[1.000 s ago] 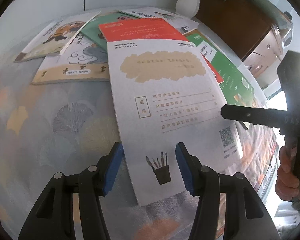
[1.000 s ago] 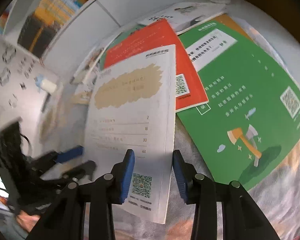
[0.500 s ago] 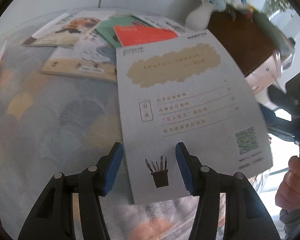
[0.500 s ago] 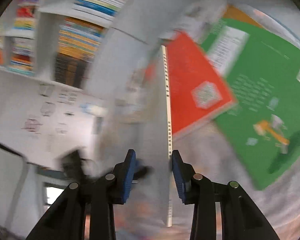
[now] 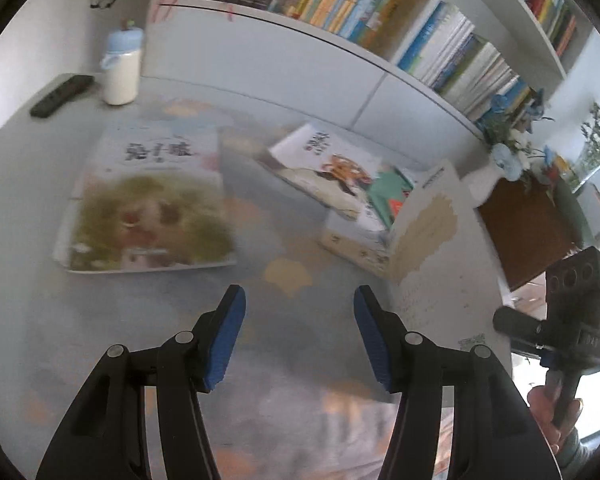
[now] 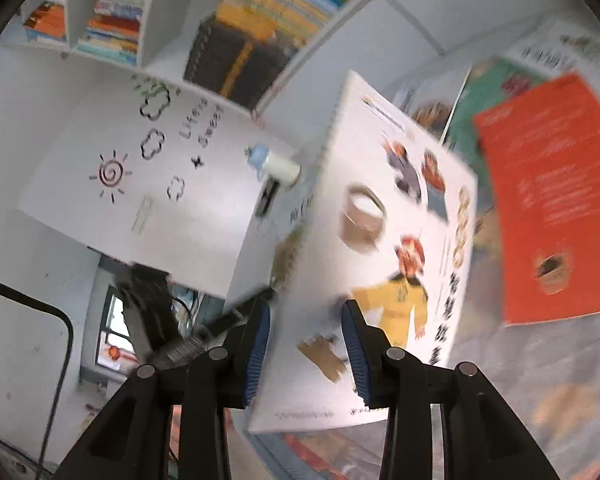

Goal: Organize books

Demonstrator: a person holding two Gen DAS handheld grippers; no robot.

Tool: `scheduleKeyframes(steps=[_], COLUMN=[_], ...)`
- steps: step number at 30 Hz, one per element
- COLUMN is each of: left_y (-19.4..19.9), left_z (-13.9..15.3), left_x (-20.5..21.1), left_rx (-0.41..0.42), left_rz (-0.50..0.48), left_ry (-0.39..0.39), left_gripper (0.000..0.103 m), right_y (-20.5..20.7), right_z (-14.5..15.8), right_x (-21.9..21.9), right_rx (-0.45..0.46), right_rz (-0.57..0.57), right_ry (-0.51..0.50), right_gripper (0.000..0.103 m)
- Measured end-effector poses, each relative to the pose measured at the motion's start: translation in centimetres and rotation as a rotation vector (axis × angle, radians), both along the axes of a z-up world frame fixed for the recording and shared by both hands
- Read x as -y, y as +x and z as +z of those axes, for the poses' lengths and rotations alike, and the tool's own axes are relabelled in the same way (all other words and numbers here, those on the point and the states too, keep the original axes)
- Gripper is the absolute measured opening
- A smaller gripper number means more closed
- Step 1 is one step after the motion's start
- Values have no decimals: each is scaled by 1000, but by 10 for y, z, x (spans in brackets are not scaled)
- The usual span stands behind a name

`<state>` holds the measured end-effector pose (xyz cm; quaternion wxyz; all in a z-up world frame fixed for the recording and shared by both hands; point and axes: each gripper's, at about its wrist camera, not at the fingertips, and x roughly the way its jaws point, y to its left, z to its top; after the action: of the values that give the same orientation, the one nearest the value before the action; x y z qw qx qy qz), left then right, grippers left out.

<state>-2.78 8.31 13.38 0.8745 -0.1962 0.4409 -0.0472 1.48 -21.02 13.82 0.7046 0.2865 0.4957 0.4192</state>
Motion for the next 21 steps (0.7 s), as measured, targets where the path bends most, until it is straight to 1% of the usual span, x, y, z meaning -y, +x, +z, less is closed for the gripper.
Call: scheduleKeyframes(steps=[2,4,5,6,7,8,9,10,11,14,15,16,17,18,19,21], left_y=[3,5,6,7,6,6,5,5,4,7,10,16,22,30,38,50], left_z=[-8,-15,-20,-23,-24,-26,-27,-30,-32,-41,-44,-48,-52,-57,-63,-74], left_x=[-2,0,2,3,2,-1,-8,-16,-23,-36,-34,-30,-25,-18,-12,2], left_rx=[-25,-52,-68,-80,-83,-84,-85,-91,-100,-104,-107,-112,-113,-112,-124,-157], left_rz=[-18,-37,-46,-51,-44,-30,-1,19,26,1,-17,-43,-68,-90,-104,-124], left_ry=[-4,-10,-6,8,35,80,135,158,153,64,38,6,-27,-58,-70,-60], left_gripper=[54,55,59,62,65,70,73,73,73,73,71,70,69,67,63,43], right_y=[-1,-1,-1,-1,-3,-3,-4,-4,-5,-5,-4,-2,5,9,16,24], right_z=[-7,-12,-15,-16,-19,-22,-26,-27,-28,-38,-44,-48,-53,-58,-65,-78], right_x=[-13,-24,-27,-28,-30,-33,-33,-33,-32,-24,-23,-23,-26,-29,-34,-37], right_rx=[-18,-34,-39,-46,-52,-62,-71,-68,-61,-40,-25,-6,21,32,39,45], right_rz=[17,27,31,29,26,37,50,42,26,-33,-65,-92,-123,-133,-145,-154], right_ry=[-15,-31,-39,-56,-84,-89,-80,-87,-109,-226,-285,-337,-410,-455,-514,-547], right_gripper=[37,42,49,55,65,66,66,66,66,66,63,59,47,39,38,37])
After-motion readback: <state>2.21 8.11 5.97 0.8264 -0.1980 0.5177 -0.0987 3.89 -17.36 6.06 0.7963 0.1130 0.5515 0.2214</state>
